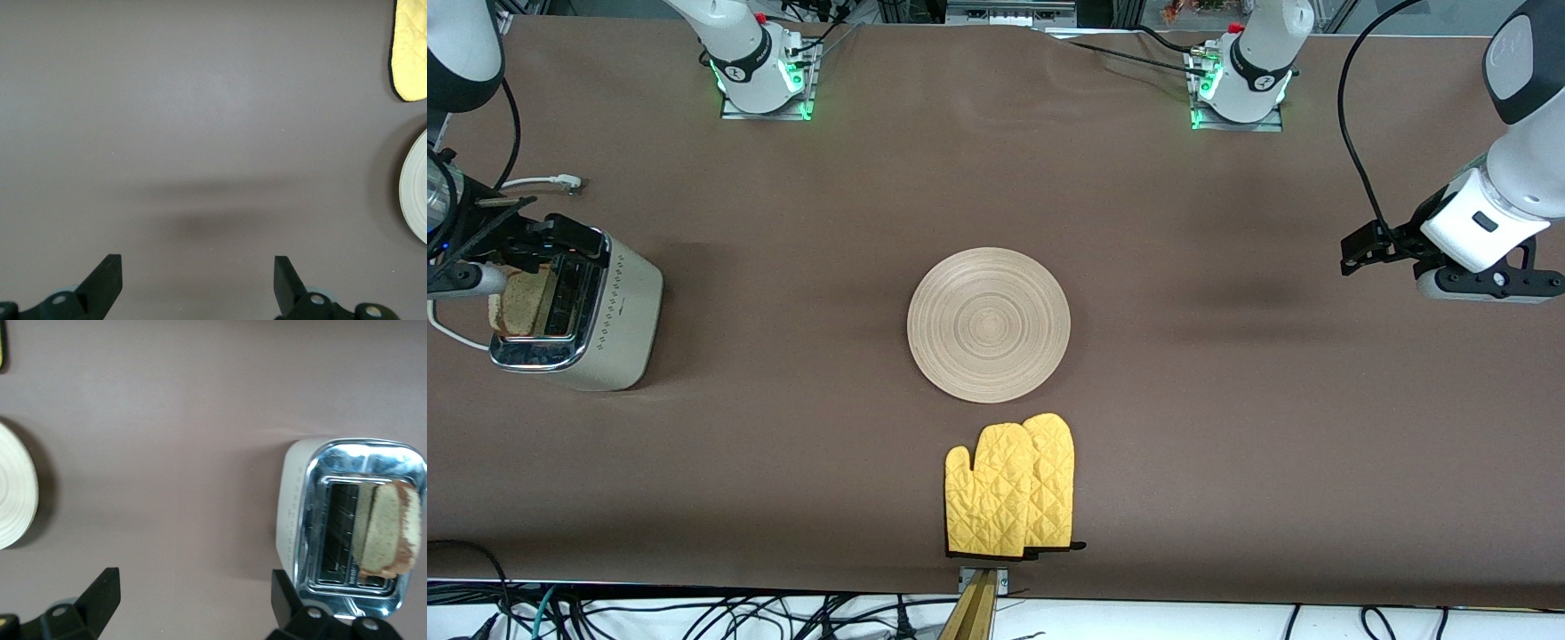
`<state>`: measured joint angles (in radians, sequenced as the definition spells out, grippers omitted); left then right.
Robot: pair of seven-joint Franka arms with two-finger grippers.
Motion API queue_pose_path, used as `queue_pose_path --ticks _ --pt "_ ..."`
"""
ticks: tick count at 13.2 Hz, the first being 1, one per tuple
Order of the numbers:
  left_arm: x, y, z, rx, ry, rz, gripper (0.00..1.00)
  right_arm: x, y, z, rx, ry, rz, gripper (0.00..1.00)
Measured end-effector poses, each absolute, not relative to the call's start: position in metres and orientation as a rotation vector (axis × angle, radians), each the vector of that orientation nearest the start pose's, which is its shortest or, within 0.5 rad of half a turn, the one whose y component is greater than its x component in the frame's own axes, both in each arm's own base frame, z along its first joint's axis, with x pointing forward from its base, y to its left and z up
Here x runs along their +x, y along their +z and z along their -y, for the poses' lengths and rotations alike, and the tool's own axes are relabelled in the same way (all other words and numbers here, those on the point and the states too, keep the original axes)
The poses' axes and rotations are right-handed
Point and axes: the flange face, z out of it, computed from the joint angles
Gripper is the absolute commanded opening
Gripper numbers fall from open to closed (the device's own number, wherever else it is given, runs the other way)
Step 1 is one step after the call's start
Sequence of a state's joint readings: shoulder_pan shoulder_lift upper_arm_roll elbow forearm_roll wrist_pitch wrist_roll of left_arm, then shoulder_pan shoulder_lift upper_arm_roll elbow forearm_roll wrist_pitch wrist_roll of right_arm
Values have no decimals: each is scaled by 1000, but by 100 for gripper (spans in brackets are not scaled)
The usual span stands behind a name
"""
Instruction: Move plate and put bread in toaster
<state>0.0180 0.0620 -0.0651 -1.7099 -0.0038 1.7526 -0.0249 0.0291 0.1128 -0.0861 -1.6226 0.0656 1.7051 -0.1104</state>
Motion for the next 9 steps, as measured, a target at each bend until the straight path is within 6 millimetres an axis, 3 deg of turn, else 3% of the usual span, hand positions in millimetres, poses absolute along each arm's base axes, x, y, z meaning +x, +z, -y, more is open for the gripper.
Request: queue_pose_path --ticks 3,9 --pt "580 539 27 -3148 30 -34 100 593 554 40 -3129 7 52 100" --pt "580 539 27 -3148 30 -34 100 591 560 36 -3140 -10 68 100"
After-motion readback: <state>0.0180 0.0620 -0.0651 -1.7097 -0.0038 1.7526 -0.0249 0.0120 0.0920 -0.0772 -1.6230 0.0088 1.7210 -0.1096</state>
